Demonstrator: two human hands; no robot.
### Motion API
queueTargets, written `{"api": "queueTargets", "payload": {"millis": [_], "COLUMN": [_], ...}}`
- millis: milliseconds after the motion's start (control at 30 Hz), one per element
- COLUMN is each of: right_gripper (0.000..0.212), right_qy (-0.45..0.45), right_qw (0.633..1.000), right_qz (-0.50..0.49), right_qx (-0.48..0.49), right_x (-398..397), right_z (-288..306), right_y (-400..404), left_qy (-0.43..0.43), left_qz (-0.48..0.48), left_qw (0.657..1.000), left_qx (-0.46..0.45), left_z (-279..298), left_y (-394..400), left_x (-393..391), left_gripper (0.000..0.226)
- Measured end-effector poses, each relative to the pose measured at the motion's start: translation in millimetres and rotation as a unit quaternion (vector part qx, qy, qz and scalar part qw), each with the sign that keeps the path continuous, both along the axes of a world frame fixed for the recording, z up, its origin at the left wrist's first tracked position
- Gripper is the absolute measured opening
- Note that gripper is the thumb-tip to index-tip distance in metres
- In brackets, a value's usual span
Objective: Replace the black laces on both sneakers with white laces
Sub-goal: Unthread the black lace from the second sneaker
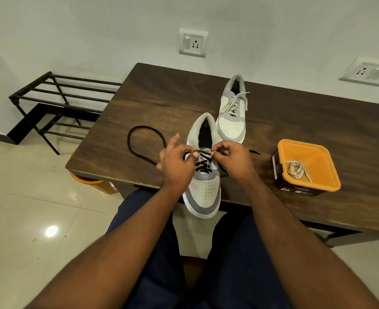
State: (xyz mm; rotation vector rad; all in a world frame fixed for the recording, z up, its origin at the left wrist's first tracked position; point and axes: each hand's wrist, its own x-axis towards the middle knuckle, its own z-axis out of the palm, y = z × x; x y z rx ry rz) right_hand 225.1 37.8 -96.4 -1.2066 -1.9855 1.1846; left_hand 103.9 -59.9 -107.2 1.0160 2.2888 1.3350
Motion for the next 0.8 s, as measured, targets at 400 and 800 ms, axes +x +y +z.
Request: {"api": "queueTargets", "payload": {"millis": [400, 800], "right_gripper": [0.011, 0.012], "right_qy": [0.049, 0.088], "right_qw": [0.998, 0.993], "right_qz": [-0.001, -0.043], "right_qx": [-0.049, -0.064], "right_x": [3.4, -1.2], "right_z": [-9.1, -10.1], "right_y": [1.4, -5.5], "left_qy": [0.228, -0.095], "left_qz": [-0.15, 0.111], "left_qw": [0.95, 0.986], "left_qx": [-0.152, 0.075], "left_z": [20.2, 2.8], "left_y": [16.6, 1.4], "left_x": [5.1, 5.7], "left_gripper": [0.02, 0.009]}}
